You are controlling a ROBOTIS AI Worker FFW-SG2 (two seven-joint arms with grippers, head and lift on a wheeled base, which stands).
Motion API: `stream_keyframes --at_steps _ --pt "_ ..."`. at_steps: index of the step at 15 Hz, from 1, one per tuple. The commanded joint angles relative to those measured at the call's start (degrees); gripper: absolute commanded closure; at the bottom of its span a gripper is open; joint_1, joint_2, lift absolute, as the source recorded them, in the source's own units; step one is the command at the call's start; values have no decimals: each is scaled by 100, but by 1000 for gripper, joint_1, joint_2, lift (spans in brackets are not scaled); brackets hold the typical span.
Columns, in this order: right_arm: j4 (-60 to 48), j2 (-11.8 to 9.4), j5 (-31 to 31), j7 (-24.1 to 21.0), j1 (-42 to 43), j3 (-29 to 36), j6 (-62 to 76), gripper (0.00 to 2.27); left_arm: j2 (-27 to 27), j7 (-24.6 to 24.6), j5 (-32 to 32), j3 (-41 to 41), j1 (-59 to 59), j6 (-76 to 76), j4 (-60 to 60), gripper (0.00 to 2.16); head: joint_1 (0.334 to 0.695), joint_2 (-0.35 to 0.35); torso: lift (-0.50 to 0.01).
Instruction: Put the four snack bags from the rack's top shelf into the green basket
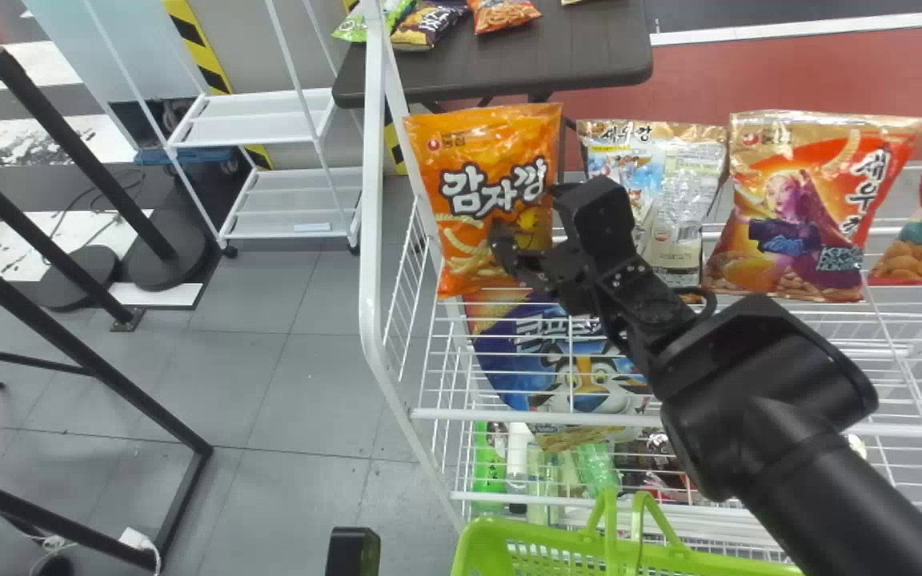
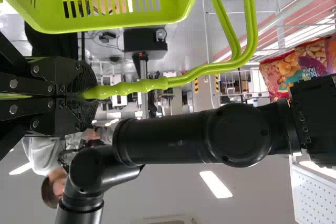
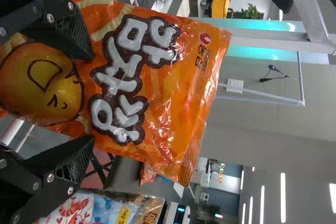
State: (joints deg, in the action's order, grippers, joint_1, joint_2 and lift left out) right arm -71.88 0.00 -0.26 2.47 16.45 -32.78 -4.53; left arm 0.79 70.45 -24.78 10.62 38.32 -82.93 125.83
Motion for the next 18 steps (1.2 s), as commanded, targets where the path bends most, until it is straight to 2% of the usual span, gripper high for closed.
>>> stream_keyframes --at_steps 1,2,12,14,18 --pt "43 5 0 34 113 -9 -141 1916 0 -5 0 -7 -70 0 -41 2145 695 188 0" --pt "34 5 0 87 113 -70 -176 2013 0 -23 0 -7 -79 0 -41 2145 695 188 0" --pt "-1354 5 0 817 -748 -88 -827 2017 -26 -172 61 -122 -88 0 65 2145 695 255 0" --pt "-2005 5 17 834 -1126 -105 -1108 2017 -26 -198 61 -113 -88 0 82 2145 695 274 0" --pt "-4123 5 44 729 -2225 -62 -2479 2017 -44 -277 70 -78 -96 106 135 2145 695 313 0"
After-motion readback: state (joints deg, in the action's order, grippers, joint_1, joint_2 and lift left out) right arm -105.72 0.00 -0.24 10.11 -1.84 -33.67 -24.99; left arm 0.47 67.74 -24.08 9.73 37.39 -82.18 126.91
